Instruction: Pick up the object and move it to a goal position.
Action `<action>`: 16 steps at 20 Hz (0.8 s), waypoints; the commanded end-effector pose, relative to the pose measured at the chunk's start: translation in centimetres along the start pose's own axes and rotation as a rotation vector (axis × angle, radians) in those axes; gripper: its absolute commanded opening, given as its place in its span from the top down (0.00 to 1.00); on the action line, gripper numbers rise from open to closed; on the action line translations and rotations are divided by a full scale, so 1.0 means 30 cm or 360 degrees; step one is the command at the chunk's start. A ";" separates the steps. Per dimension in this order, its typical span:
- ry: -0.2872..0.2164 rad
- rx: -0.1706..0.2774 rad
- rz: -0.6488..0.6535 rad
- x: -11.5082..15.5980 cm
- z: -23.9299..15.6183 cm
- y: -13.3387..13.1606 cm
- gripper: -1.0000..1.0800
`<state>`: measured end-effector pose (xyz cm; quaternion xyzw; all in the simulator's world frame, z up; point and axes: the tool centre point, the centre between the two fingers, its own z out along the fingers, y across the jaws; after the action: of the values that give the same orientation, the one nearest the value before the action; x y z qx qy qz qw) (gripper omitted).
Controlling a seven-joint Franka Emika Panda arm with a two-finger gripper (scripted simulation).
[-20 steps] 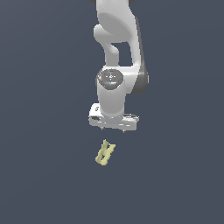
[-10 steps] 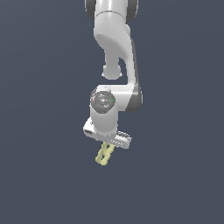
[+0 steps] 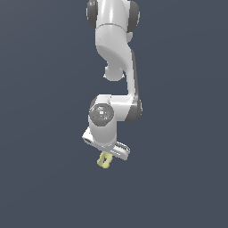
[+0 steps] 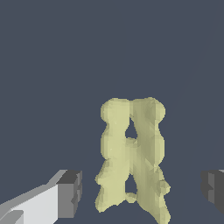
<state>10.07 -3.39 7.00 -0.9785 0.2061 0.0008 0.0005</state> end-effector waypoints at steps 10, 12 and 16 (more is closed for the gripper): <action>0.0002 -0.0001 0.0009 0.004 0.071 0.001 0.04; 0.0002 -0.0001 0.0011 0.003 0.112 0.002 0.04; 0.0003 -0.0001 0.0013 0.003 0.166 0.003 0.04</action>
<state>10.08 -3.48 2.53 -0.9778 0.2097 0.0008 -0.0001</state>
